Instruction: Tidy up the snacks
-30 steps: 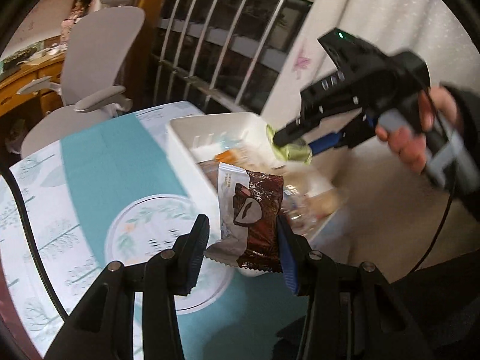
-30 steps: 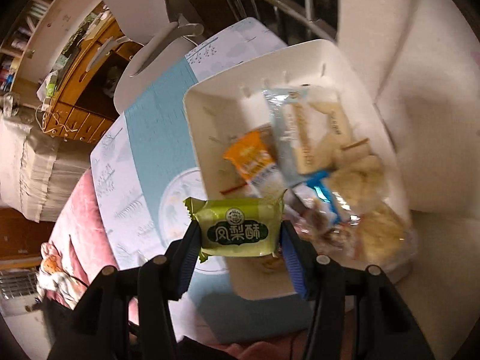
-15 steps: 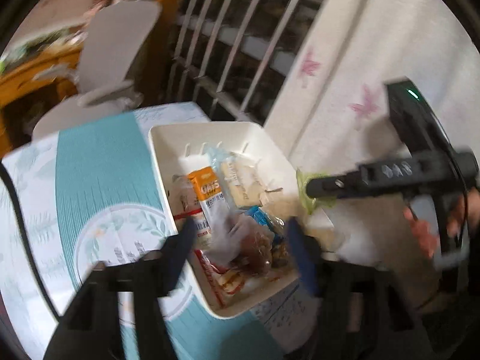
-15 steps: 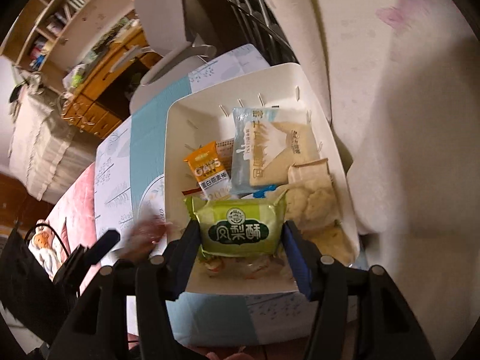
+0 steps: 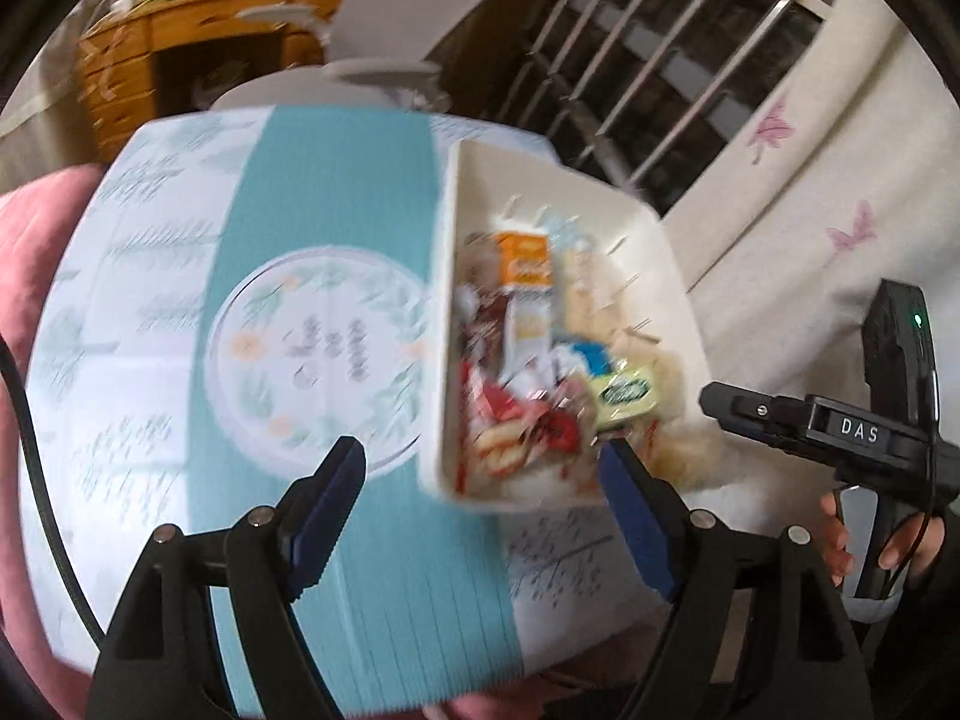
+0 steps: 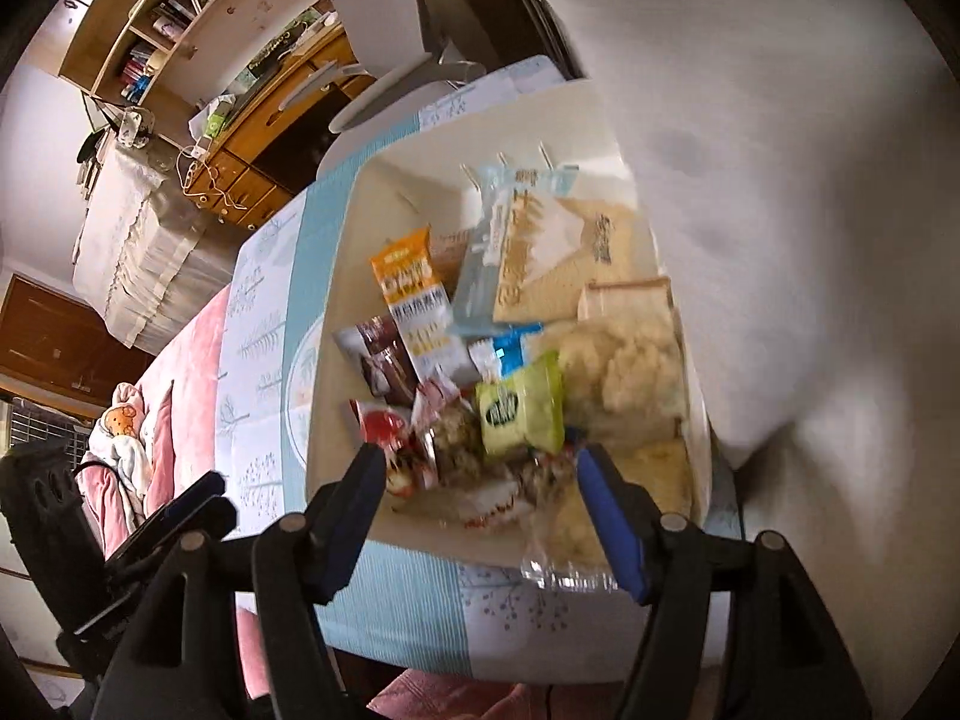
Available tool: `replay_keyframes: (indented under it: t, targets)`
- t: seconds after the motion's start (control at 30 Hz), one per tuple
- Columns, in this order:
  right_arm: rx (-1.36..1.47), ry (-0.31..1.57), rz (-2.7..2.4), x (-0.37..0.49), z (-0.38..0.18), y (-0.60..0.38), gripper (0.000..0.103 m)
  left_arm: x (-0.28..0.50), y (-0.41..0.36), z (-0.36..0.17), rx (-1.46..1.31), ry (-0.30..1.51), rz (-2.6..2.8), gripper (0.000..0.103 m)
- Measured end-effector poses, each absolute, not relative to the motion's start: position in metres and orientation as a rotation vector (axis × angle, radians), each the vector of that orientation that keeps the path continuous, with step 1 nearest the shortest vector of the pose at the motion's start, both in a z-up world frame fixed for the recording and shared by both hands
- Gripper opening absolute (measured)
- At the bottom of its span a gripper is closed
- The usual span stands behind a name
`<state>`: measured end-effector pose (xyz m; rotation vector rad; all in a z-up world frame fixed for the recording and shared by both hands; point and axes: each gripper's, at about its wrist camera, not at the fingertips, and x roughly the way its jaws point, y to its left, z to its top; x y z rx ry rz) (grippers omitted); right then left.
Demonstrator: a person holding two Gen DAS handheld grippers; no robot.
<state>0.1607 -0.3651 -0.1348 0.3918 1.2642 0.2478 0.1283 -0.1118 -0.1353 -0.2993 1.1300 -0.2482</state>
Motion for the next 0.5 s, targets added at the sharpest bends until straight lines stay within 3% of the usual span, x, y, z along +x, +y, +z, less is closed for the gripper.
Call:
replay_keyframes:
  t: [0.3,0.5]
  targets:
    - [0.258,1.249,0.254,0.121,-0.124,-0.321,0.069,0.087,-0.063,-0.113,-0.294,1.207,-0.14,0.079]
    - [0.188,1.237,0.3,0.091,-0.095,-0.272,0.078,0.064,-0.031,-0.085,-0.204,1.225,-0.049,0.08]
